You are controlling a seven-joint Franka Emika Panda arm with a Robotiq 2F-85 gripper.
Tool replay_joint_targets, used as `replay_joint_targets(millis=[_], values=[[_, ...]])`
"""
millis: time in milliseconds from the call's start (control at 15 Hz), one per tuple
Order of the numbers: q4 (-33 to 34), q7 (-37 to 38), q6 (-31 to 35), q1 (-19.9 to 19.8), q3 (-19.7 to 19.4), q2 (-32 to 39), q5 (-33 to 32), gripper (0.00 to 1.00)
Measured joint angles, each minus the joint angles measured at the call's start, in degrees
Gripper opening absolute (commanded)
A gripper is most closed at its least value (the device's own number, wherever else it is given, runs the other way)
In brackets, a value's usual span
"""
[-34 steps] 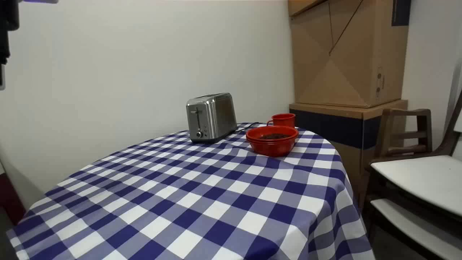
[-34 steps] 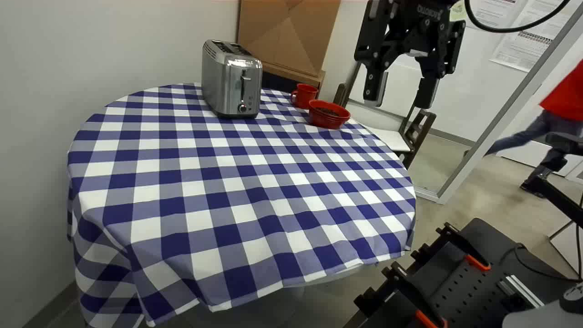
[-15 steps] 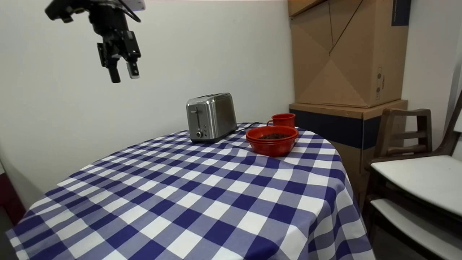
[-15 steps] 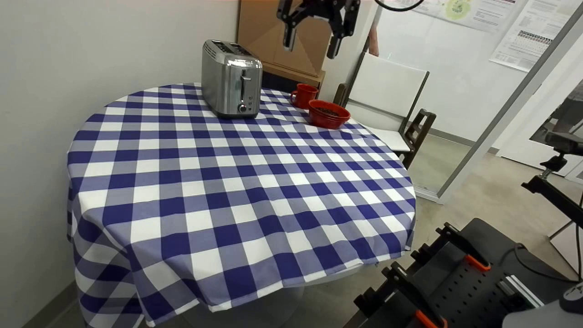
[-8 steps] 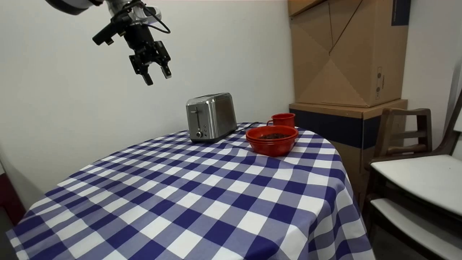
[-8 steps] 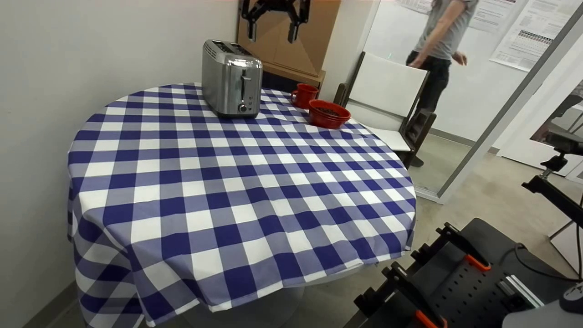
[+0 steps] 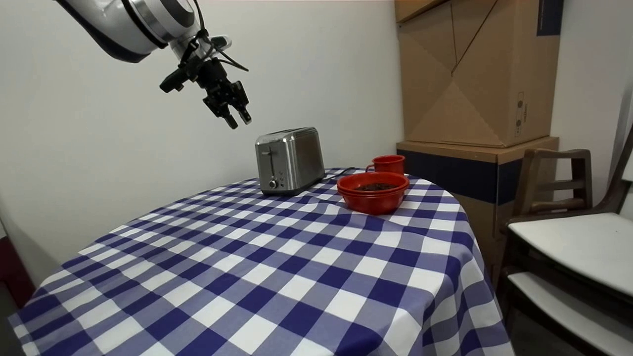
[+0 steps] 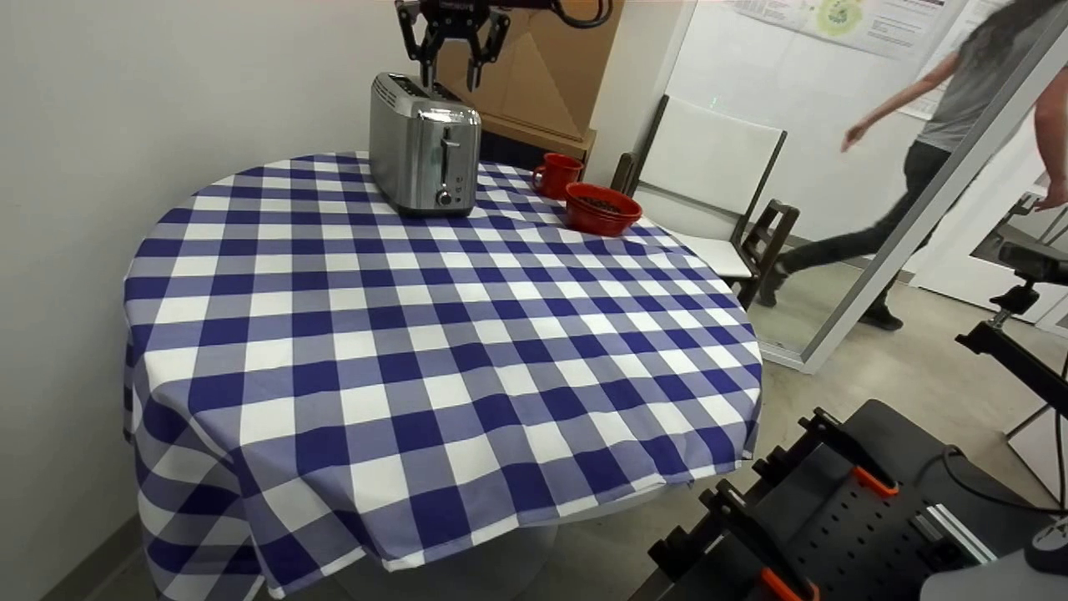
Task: Turn off the toaster
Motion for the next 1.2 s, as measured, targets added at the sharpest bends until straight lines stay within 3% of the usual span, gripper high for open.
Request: replay_joint_targets(millis=[267, 600, 1200], values=[[3.69, -0.08, 4.19, 0.31, -2.86, 4.44, 0.0, 0.01], [7.49, -0.08, 6.58, 1.1, -5.44, 9.17, -0.01, 0.0], [11.49, -0.19, 6.59, 1.42, -5.85, 15.88, 0.63, 0.0]])
